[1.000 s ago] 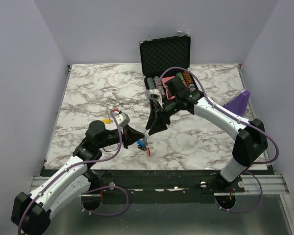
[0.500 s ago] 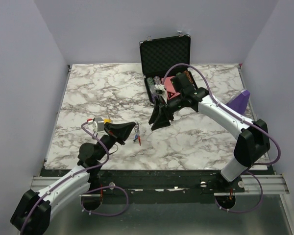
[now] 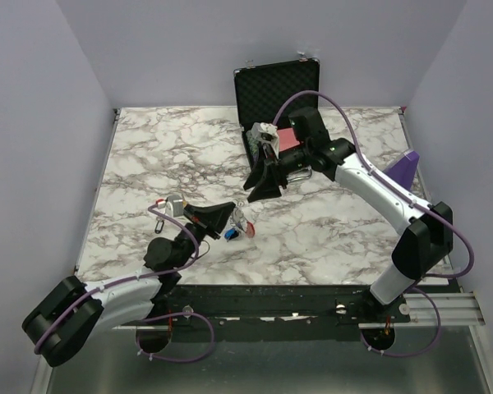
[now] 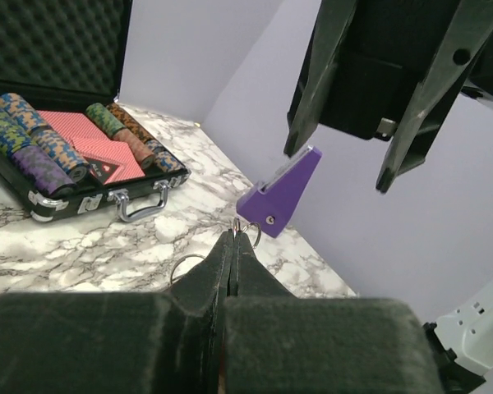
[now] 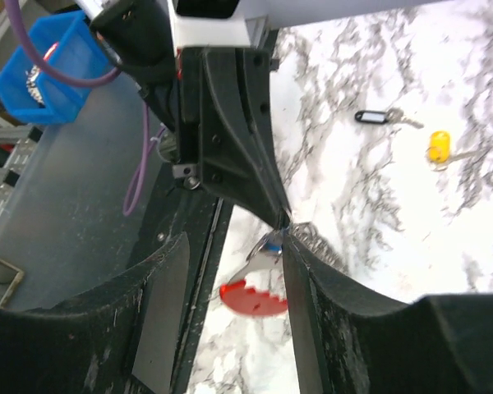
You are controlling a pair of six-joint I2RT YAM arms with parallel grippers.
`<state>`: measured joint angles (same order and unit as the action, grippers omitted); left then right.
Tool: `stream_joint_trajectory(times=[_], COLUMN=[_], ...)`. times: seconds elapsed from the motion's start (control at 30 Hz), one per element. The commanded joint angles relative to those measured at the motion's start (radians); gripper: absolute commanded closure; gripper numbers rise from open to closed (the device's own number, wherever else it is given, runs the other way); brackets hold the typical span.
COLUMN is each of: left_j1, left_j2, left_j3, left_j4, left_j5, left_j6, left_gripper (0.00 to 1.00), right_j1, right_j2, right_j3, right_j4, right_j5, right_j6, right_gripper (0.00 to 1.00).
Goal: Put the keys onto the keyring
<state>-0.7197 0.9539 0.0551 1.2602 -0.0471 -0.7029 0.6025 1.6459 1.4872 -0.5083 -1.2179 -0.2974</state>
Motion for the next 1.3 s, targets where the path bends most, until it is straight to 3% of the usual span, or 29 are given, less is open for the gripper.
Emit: stream_joint_trajectory(times=[0.0,0.23,0.83,1.07,1.23,1.27], left_j1=[-0.056,-0.07,-0.07,-0.07,-0.072,-0.07], left_j2=[0.006,0.017,0.034,0.034,0.028,0.028], left_j3=[0.006,0.054,0.094,0.092,0.088,0.088], left_j4=[0.329,0.329,0.329,0.329,0.327,0.327], left_j5=[-0.157,-0.177,-0.117,-0.12,-0.122,-0.123], left_j6=[0.052,0.115,0.128,0.134,0.137,0.137], left_gripper=[1.0,1.0,1.0,1.0,1.0,1.0], right_j1=[0.005,0.005,0.054,0.056,0.057,0.057], right_j2=[0.017,0.034,0.075,0.072,0.077,0.078], right_j3=[0.051,0.102,0.116,0.123,0.125,0.125], right_j4=[0.01,-0.024,-0.07,-0.091,-0.096,-0.095], right_j5=[0.078,0.221,0.307,0.284,0.278,0.276], right_j6=[0.017,-0.002,-0.069,-0.088,-0.089,-0.089], right_gripper=[0.42,0.42,0.45,0.73,0.99,0.99])
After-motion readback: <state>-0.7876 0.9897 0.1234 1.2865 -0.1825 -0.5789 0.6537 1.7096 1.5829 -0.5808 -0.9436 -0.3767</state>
